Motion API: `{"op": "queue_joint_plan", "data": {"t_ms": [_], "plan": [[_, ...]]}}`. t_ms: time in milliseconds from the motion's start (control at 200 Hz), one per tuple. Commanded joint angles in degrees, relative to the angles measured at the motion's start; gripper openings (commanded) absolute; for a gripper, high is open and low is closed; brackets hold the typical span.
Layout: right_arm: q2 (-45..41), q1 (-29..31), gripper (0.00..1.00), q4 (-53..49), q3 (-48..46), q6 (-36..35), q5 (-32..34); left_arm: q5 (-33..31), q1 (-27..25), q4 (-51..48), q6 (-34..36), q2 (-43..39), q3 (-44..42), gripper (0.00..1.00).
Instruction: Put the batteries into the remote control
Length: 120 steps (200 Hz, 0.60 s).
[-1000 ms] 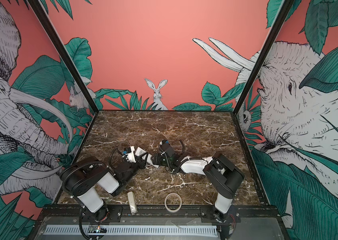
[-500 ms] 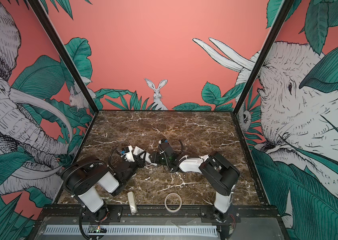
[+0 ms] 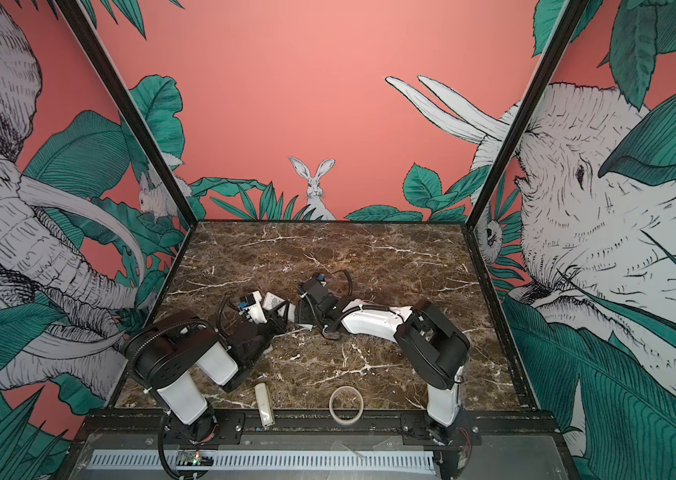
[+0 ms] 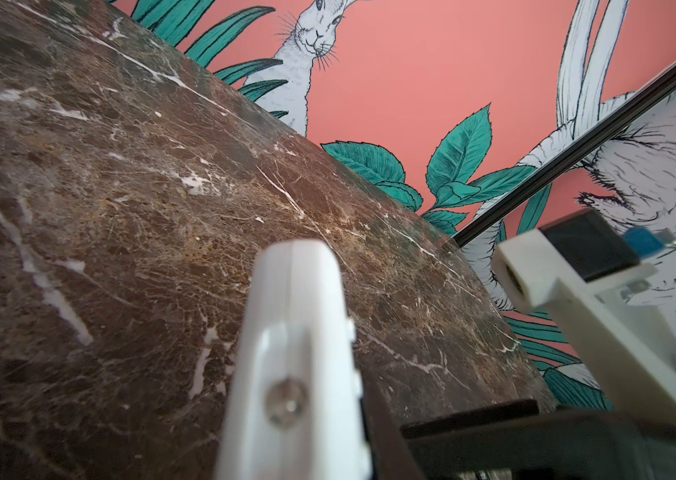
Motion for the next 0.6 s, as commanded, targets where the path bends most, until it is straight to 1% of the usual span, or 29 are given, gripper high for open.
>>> {"op": "queue_joint_plan", "data": {"t_ms": [0, 115, 295, 595], "plan": [[6.67, 3.24, 0.69, -11.73, -0.93, -3.59, -1.91, 8.79, -3.09, -12.09, 8.45, 2.42, -1.05, 0.00], [7.55, 3.24, 0.69, -15.06, 0.40, -5.17, -1.09, 8.41, -3.32, -12.11, 8.54, 2.47, -1.03, 0.00], [7.69, 3.24, 0.70, -20.09, 2.91, -7.29, 2.03, 7.54, -4.02, -12.15, 9.07, 2.39, -1.02, 0.00], [8.43, 3.14, 0.71, -30.21, 12.77, -12.68, 8.18, 6.85, -5.16, -15.02, 10.18, 1.01, 0.05, 0.00]]}}
